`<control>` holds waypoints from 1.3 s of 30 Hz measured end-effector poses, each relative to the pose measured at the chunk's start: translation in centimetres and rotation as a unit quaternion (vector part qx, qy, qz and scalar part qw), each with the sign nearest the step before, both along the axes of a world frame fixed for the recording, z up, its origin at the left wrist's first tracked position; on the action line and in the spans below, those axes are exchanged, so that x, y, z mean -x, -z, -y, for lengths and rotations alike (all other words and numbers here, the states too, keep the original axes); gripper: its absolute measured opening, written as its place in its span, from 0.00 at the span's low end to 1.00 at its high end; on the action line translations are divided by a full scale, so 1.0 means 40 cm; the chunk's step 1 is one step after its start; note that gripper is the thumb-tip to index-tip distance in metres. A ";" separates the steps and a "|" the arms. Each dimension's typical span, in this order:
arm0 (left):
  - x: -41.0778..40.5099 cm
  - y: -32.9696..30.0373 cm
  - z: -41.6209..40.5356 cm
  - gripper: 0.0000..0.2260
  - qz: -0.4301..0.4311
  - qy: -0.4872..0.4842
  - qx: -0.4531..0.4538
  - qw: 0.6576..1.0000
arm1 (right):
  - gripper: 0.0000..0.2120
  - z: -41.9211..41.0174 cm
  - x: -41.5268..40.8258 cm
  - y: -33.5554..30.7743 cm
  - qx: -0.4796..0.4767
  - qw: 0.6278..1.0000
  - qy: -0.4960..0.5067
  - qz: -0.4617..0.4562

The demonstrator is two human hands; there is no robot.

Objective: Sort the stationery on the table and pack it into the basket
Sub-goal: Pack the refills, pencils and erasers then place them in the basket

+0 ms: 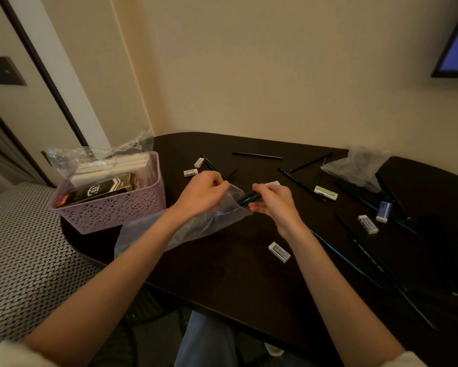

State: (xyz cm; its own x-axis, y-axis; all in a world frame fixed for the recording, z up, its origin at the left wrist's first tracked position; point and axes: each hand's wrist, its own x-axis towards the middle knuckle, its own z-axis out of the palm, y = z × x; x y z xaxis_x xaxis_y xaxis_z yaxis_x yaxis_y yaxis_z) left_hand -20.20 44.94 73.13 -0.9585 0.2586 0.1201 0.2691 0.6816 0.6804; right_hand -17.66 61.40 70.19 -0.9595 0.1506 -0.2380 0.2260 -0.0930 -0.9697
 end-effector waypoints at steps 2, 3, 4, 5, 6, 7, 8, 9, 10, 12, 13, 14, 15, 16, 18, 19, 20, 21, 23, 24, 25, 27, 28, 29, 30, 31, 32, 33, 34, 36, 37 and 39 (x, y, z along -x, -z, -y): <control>-0.008 0.001 -0.004 0.11 0.004 0.009 0.007 1.000 | 0.06 -0.005 0.000 0.019 0.011 0.999 0.046 0.001; -0.012 0.003 -0.007 0.10 0.007 0.012 0.007 1.000 | 0.07 -0.008 0.000 0.028 0.009 0.998 0.057 0.002; -0.015 0.005 -0.011 0.10 0.009 0.015 0.005 1.000 | 0.09 -0.010 0.000 0.039 -0.007 0.998 0.060 0.001; -0.017 0.008 -0.016 0.10 0.009 0.017 0.003 1.000 | 0.10 -0.011 0.000 0.049 -0.031 0.998 0.055 -0.005; -0.019 0.011 -0.022 0.10 0.009 0.019 0.002 1.000 | 0.11 -0.010 -0.002 0.057 -0.058 0.997 0.044 -0.014; -0.021 0.015 -0.027 0.09 0.010 0.020 0.001 1.000 | 0.11 -0.008 -0.006 0.062 -0.084 0.996 0.030 -0.023; -0.023 0.020 -0.032 0.09 0.009 0.019 0.000 1.000 | 0.11 -0.005 -0.010 0.066 -0.120 0.992 0.012 -0.034; -0.025 0.024 -0.035 0.09 0.008 0.018 -0.001 1.000 | 0.11 -0.003 -0.014 0.069 -0.166 0.985 -0.008 -0.047; -0.027 0.028 -0.039 0.09 0.008 0.017 -0.003 1.000 | 0.10 -0.003 -0.019 0.071 -0.214 0.975 -0.027 -0.056; -0.029 0.034 -0.044 0.09 0.004 0.012 -0.006 1.000 | 0.10 -0.008 -0.024 0.073 -0.264 0.961 -0.044 -0.067; -0.031 0.038 -0.048 0.09 0.002 0.008 -0.007 1.000 | 0.11 -0.016 -0.028 0.074 -0.273 0.959 -0.041 -0.068; -0.032 0.040 -0.052 0.09 0.001 0.005 -0.006 1.000 | 0.12 -0.027 -0.029 0.074 -0.278 0.958 -0.027 -0.068; -0.035 0.044 -0.058 0.09 0.001 0.003 -0.005 1.000 | 0.12 -0.042 -0.032 0.074 -0.287 0.956 -0.006 -0.065; -0.038 0.048 -0.065 0.08 0.000 0.004 -0.004 1.000 | 0.13 -0.061 -0.037 0.077 -0.304 0.951 0.016 -0.059; -0.048 0.056 -0.083 0.08 -0.007 0.006 -0.001 1.000 | 0.14 -0.105 -0.056 0.086 -0.365 0.929 0.058 -0.036; -0.053 0.059 -0.091 0.08 -0.015 0.005 0.003 1.000 | 0.14 -0.127 -0.070 0.092 -0.410 0.909 0.078 -0.021; -0.056 0.062 -0.099 0.07 -0.024 0.002 0.007 1.000 | 0.15 -0.149 -0.085 0.097 -0.456 0.885 0.094 -0.003; -0.061 0.065 -0.107 0.07 -0.032 0.001 0.011 0.999 | 0.16 -0.169 -0.103 0.103 -0.497 0.862 0.104 0.017; -0.068 0.070 -0.117 0.08 -0.043 0.001 0.022 0.999 | 0.17 -0.197 -0.132 0.115 -0.552 0.825 0.106 0.060; -0.071 0.073 -0.122 0.08 -0.046 0.001 0.025 0.999 | 0.17 -0.206 -0.144 0.121 -0.568 0.813 0.103 0.077; -0.075 0.076 -0.126 0.08 -0.046 0.001 0.026 0.999 | 0.17 -0.213 -0.155 0.128 -0.579 0.805 0.102 0.084; -0.081 0.084 -0.129 0.07 -0.042 -0.004 0.020 0.999 | 0.14 -0.218 -0.168 0.141 -0.591 0.796 0.107 0.073; -0.084 0.087 -0.129 0.07 -0.038 -0.010 0.015 0.999 | 0.13 -0.218 -0.173 0.145 -0.598 0.792 0.108 0.062; -0.088 0.091 -0.129 0.07 -0.032 -0.015 0.008 0.999 | 0.12 -0.218 -0.176 0.148 -0.600 0.791 0.110 0.052; -0.091 0.095 -0.128 0.07 -0.028 -0.019 0.002 0.999 | 0.12 -0.218 -0.181 0.148 -0.593 0.796 0.117 0.042; -0.096 0.097 -0.127 0.07 -0.028 -0.020 -0.003 0.999 | 0.11 -0.220 -0.186 0.145 -0.575 0.807 0.130 0.034; -0.099 0.098 -0.126 0.07 -0.029 -0.021 -0.006 0.999 | 0.11 -0.225 -0.192 0.138 -0.551 0.820 0.149 0.028; -0.104 0.099 -0.125 0.07 -0.027 -0.020 -0.010 0.999 | 0.10 -0.231 -0.202 0.130 -0.525 0.834 0.169 0.026; -0.108 0.099 -0.125 0.07 -0.024 -0.018 -0.014 0.999 | 0.10 -0.241 -0.211 0.123 -0.505 0.842 0.188 0.025; -0.113 0.100 -0.125 0.07 -0.020 -0.010 -0.022 1.000 | 0.10 -0.266 -0.236 0.119 -0.490 0.845 0.213 0.033; -0.114 0.099 -0.125 0.07 -0.018 -0.007 -0.025 0.999 | 0.10 -0.277 -0.248 0.121 -0.490 0.842 0.219 0.047; -0.114 0.097 -0.124 0.07 -0.014 -0.006 -0.034 0.999 | 0.09 -0.293 -0.267 0.131 -0.501 0.833 0.217 0.088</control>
State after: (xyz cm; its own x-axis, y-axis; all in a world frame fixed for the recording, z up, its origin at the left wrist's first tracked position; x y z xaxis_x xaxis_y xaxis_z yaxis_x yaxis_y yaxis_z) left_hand -15.66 49.89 69.25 -0.9575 0.2373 0.1639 0.2808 0.6373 0.7176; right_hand -6.99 73.13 64.95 -0.7261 0.6823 0.0849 0.5284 0.6328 -0.5660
